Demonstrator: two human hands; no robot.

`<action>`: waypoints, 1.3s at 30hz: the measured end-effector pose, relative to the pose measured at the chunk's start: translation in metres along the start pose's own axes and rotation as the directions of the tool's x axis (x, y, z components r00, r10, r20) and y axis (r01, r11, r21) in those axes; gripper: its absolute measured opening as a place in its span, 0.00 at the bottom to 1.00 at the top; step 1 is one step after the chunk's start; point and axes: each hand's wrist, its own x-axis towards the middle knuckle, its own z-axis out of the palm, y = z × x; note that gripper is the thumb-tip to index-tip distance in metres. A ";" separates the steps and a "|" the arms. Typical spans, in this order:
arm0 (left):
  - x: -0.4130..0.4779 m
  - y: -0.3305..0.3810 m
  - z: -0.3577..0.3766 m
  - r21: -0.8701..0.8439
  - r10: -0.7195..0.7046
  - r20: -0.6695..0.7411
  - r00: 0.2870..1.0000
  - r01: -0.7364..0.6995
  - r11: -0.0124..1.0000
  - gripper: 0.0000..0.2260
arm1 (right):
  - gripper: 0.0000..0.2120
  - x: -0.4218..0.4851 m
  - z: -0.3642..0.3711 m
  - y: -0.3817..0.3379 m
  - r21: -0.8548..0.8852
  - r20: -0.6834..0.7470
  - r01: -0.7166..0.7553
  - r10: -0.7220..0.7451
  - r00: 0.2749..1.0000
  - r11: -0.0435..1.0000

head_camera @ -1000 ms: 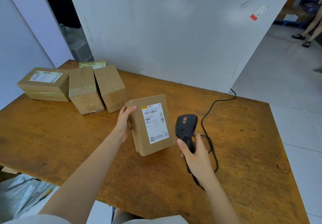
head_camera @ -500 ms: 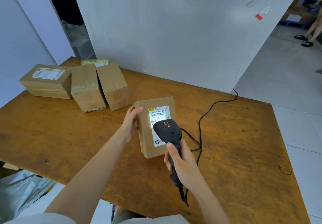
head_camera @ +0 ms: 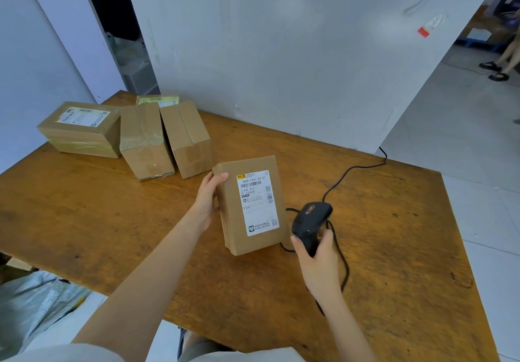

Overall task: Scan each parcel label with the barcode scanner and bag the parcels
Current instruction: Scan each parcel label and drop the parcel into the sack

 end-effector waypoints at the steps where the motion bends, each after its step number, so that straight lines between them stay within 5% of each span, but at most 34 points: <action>1: 0.000 0.000 -0.003 -0.004 -0.007 -0.018 1.000 0.006 1.000 0.41 | 0.16 0.006 0.001 0.012 -0.080 -0.037 -0.022 0.019 0.999 0.997; 7: -0.006 0.000 -0.013 -0.071 -0.034 -0.045 0.998 0.031 0.997 0.43 | 0.29 0.023 0.017 0.055 -0.661 -0.086 -0.119 0.083 0.993 0.741; 12: -0.007 0.001 -0.017 -0.140 -0.020 -0.041 0.999 0.014 0.990 0.39 | 0.31 0.019 0.024 0.056 -0.777 -0.097 -0.089 0.022 0.995 0.623; 16: -0.007 0.001 -0.012 -0.304 -0.064 -0.109 0.992 0.028 0.952 0.28 | 0.30 0.000 0.028 0.032 -0.599 -0.157 0.077 -0.212 0.965 0.797; 19: -0.010 0.002 0.002 -0.432 -0.116 -0.089 0.989 0.067 0.899 0.19 | 0.31 -0.010 0.037 -0.001 -0.171 -0.039 0.190 -0.199 0.979 0.967; 24: -0.020 -0.009 0.014 -0.547 -0.124 -0.084 0.989 0.058 0.835 0.14 | 0.29 -0.007 0.052 -0.050 0.268 0.033 0.174 -0.189 0.981 0.948; 29: -0.034 -0.004 -0.023 -0.503 -0.091 -0.125 0.988 0.016 0.864 0.14 | 0.25 0.003 0.067 -0.065 0.317 0.006 0.182 -0.194 0.981 0.931; 34: -0.056 0.011 -0.093 -0.366 -0.132 -0.172 0.976 0.061 0.929 0.26 | 0.22 -0.001 0.115 -0.091 0.251 0.040 0.106 -0.120 0.992 0.962; 39: -0.089 0.027 -0.194 -0.235 -0.129 -0.391 0.911 0.037 0.971 0.21 | 0.21 -0.031 0.196 -0.132 0.243 0.161 0.117 -0.159 0.974 0.963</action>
